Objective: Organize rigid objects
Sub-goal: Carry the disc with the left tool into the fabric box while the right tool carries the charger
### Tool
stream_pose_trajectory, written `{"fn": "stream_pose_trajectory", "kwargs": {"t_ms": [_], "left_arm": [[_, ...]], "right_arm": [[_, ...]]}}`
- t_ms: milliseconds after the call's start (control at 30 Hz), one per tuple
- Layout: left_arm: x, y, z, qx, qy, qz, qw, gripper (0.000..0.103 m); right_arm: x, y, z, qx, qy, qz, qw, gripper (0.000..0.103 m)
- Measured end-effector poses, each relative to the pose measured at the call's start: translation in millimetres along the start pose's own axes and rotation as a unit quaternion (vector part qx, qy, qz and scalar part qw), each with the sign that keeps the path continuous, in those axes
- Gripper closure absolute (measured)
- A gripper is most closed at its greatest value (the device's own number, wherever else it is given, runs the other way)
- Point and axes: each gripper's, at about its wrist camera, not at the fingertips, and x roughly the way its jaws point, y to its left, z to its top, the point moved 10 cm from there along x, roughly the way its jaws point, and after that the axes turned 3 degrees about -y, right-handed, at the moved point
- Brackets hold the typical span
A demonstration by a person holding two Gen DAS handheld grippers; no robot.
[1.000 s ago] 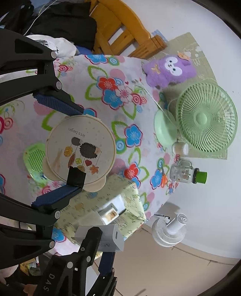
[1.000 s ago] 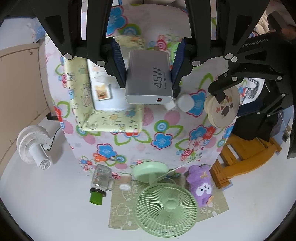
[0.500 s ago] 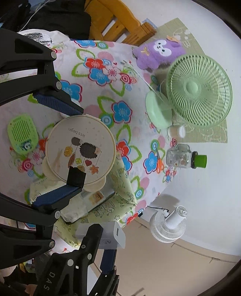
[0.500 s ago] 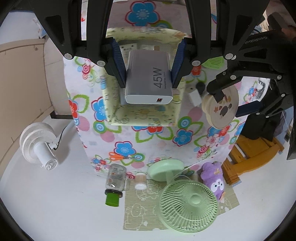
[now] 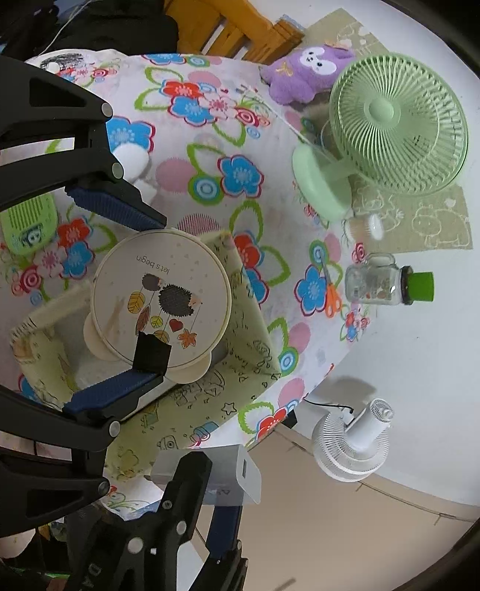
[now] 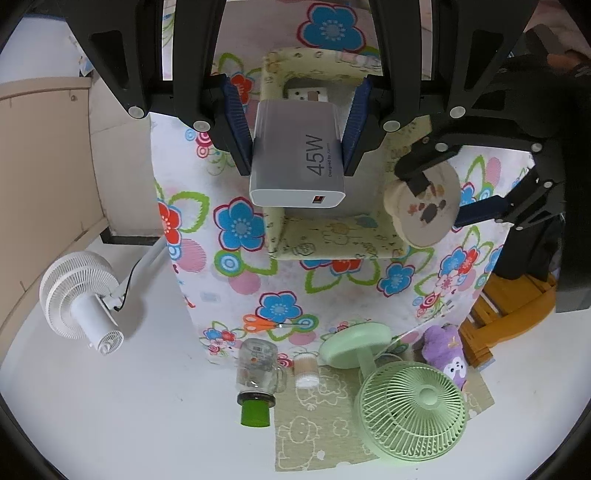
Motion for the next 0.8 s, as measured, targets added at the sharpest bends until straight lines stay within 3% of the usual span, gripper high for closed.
{"fn": "stream_pose_trajectory", "kwargs": {"t_ms": [567, 800], "left_arm": [[57.7, -10.5, -0.8, -0.016, 0.049, 0.021, 0.9984, 0.026], [62.5, -13.6, 4.3, -0.023, 0.054, 0.007, 0.9982, 0.022]], "right_arm": [[25.3, -17.3, 7.9, -0.013, 0.014, 0.027, 0.999, 0.052], [37.5, -17.4, 8.2, -0.01, 0.026, 0.036, 0.999, 0.052]]}}
